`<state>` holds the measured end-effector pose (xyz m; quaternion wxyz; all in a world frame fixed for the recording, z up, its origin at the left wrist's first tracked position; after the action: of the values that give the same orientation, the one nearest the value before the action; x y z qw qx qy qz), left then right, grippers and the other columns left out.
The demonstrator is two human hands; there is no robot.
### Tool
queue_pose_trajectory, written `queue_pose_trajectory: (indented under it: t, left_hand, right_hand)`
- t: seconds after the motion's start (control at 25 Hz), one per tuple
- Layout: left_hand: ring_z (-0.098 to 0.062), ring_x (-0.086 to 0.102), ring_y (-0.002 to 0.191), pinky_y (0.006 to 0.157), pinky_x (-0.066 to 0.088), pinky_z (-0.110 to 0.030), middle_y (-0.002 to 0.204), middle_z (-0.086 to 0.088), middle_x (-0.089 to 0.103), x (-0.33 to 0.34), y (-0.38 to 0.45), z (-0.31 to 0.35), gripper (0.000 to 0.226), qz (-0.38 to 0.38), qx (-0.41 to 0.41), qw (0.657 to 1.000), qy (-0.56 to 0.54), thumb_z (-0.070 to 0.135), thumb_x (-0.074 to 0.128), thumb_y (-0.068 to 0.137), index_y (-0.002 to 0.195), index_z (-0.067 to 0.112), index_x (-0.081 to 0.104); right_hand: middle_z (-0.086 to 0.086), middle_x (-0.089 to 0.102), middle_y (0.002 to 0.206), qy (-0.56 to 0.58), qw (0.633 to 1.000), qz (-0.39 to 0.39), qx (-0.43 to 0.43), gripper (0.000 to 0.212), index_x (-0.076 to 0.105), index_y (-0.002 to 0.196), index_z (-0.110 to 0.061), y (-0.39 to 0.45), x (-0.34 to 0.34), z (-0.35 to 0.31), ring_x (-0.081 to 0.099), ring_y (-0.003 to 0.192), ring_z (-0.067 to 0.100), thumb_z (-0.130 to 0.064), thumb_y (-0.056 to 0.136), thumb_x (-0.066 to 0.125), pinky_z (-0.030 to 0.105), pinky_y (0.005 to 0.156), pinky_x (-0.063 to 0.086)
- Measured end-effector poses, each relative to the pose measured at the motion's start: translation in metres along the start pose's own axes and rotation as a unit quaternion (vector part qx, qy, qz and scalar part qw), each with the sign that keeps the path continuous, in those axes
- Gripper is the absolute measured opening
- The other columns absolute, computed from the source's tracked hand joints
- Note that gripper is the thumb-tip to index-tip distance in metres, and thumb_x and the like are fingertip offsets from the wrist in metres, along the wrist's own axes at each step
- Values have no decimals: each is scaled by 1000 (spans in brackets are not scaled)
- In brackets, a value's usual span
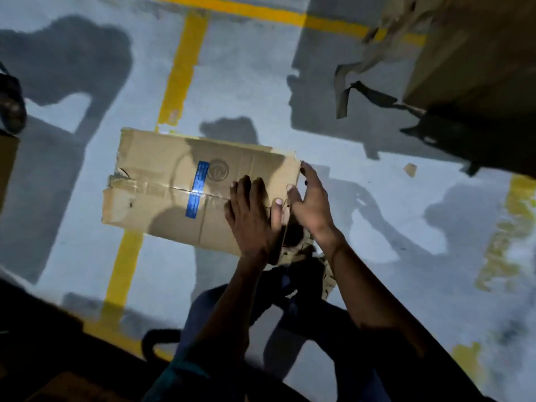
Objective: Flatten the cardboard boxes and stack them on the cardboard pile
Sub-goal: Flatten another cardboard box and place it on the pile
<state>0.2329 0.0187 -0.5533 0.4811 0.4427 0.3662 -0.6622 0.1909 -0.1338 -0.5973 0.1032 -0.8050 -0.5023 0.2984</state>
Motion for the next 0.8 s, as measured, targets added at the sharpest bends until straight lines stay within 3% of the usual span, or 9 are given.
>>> queue_pose_trajectory:
  t: [0.2,0.28,0.36,0.44,0.52,0.6,0.68,0.8]
  left_hand:
    - [-26,19,150,118,18,-47,158,-5,33,9,-5,-6,60,55,35,998,23,51,46,97,148,19,40]
    - [-25,24,148,119,19,-46,156,-7,36,4,-8,-9,62,87,26,995,-45,47,50,97,148,15,38]
    - [-27,38,141,114,32,-48,149,-11,43,-3,-12,-19,64,135,27,978,-159,40,57,94,146,9,38]
    - [-22,45,135,108,41,-48,144,-6,47,-3,-13,-28,66,134,29,958,-250,40,62,89,144,16,36]
    - [-21,48,132,109,38,-45,139,-3,51,-2,-13,-29,68,124,26,968,-217,42,64,87,144,19,36]
    - [-23,47,131,108,36,-46,139,-4,53,-14,-28,-27,67,135,41,976,-168,44,63,87,143,16,39]
    - [-24,44,134,108,35,-50,141,-5,51,-28,-47,-28,63,138,77,969,-192,45,62,90,142,16,41]
    - [-27,46,131,103,39,-54,140,-8,50,-37,-73,-43,51,120,151,945,-264,41,54,97,140,16,42]
  right_hand:
    - [0,27,162,25,987,-54,-148,76,28,156,-20,15,11,0,21,150,17,-1,88,57,41,123,23]
    - [-1,33,157,42,987,-80,-136,77,35,153,-26,29,8,5,24,147,17,-8,85,65,48,119,29]
    - [-4,37,153,44,988,-81,-121,78,41,148,-32,33,6,4,30,144,17,-14,76,67,52,114,36]
    - [-3,40,152,15,991,-56,-123,79,42,146,-30,25,5,0,34,142,18,-14,71,62,52,113,36]
    - [1,41,150,-1,992,-30,-123,84,42,146,-23,12,7,-6,39,140,20,-8,66,58,51,112,37]
    - [5,46,145,8,992,1,-125,84,45,143,-18,-9,8,-18,47,132,24,-5,61,57,53,102,47]
    - [6,50,139,8,992,45,-119,76,48,140,-17,-36,1,-28,53,123,26,-1,66,57,49,95,53]
    - [6,52,139,-22,986,117,-116,70,47,138,-20,-86,-5,-19,51,124,21,0,73,61,39,104,45]
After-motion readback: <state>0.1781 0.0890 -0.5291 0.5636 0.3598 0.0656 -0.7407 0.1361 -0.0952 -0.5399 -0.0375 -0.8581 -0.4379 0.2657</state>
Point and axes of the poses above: each hand's wrist, its own y-axis towards the middle knuckle, its own x-axis out of the palm, z = x × y, the point moved 10 cm from there along y, towards the middle knuckle
